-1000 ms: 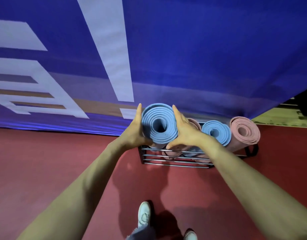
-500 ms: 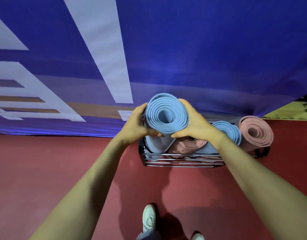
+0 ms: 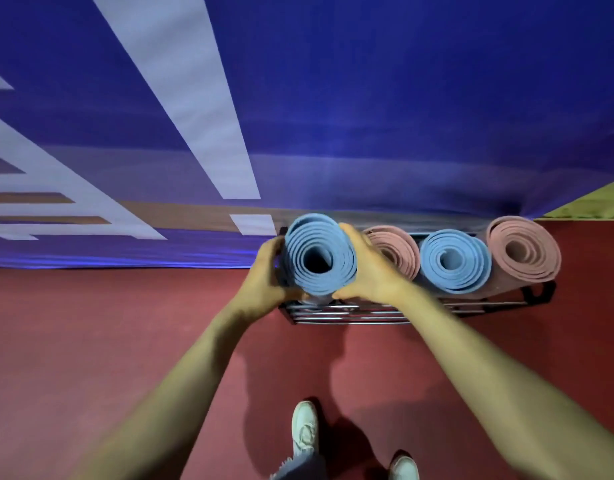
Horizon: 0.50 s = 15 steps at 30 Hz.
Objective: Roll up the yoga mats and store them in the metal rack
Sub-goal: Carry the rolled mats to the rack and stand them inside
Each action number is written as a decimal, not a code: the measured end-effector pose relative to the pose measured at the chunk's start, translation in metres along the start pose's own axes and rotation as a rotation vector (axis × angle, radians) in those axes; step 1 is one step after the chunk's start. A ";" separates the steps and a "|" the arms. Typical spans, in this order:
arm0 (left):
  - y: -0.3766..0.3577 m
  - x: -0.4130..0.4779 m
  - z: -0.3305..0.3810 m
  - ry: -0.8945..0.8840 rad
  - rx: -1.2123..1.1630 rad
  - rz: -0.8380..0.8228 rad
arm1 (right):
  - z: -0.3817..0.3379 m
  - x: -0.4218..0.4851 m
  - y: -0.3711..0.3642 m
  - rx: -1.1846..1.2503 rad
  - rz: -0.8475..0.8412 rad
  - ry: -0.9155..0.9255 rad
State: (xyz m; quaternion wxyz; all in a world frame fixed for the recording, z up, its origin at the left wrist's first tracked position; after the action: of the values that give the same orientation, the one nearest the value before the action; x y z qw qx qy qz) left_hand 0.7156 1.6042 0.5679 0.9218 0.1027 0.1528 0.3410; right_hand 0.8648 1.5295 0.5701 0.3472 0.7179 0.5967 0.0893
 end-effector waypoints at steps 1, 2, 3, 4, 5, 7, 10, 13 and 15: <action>-0.004 0.003 -0.003 0.003 0.027 -0.006 | 0.012 0.004 -0.008 0.019 -0.007 -0.023; -0.006 0.007 -0.004 -0.001 0.069 -0.007 | 0.020 0.007 -0.014 0.035 -0.012 -0.039; -0.005 0.011 -0.004 -0.011 0.130 0.000 | 0.026 0.012 -0.016 0.044 -0.013 -0.051; -0.002 0.016 -0.006 -0.018 0.199 0.015 | 0.030 0.017 -0.018 0.049 -0.012 -0.060; 0.001 0.020 -0.008 -0.032 0.271 0.025 | 0.032 0.021 -0.018 0.044 -0.005 -0.059; 0.002 0.029 -0.022 -0.009 0.424 -0.004 | 0.038 0.027 -0.022 -0.016 0.004 -0.070; -0.011 0.037 -0.051 0.096 0.663 -0.077 | 0.053 0.030 -0.038 -0.263 -0.091 -0.155; -0.026 0.036 -0.069 0.174 0.638 -0.096 | 0.062 0.030 -0.046 -0.404 -0.136 -0.198; -0.026 0.036 -0.072 0.187 0.602 -0.055 | 0.064 0.031 -0.043 -0.396 -0.130 -0.188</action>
State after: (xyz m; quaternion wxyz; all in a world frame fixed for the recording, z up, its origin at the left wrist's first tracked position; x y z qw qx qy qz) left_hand 0.7322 1.6147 0.4853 0.8408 0.3349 0.3339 0.2636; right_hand 0.8737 1.5346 0.4874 0.5404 0.6010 0.5775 0.1152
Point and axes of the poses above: each hand's wrist, its own x-axis towards the middle knuckle, its own y-axis out of the back of the hand, z = x × y, the point moved 9 cm from there along x, towards the middle knuckle, and after that the axes turned 3 degrees about -y, right-handed, at the moved point
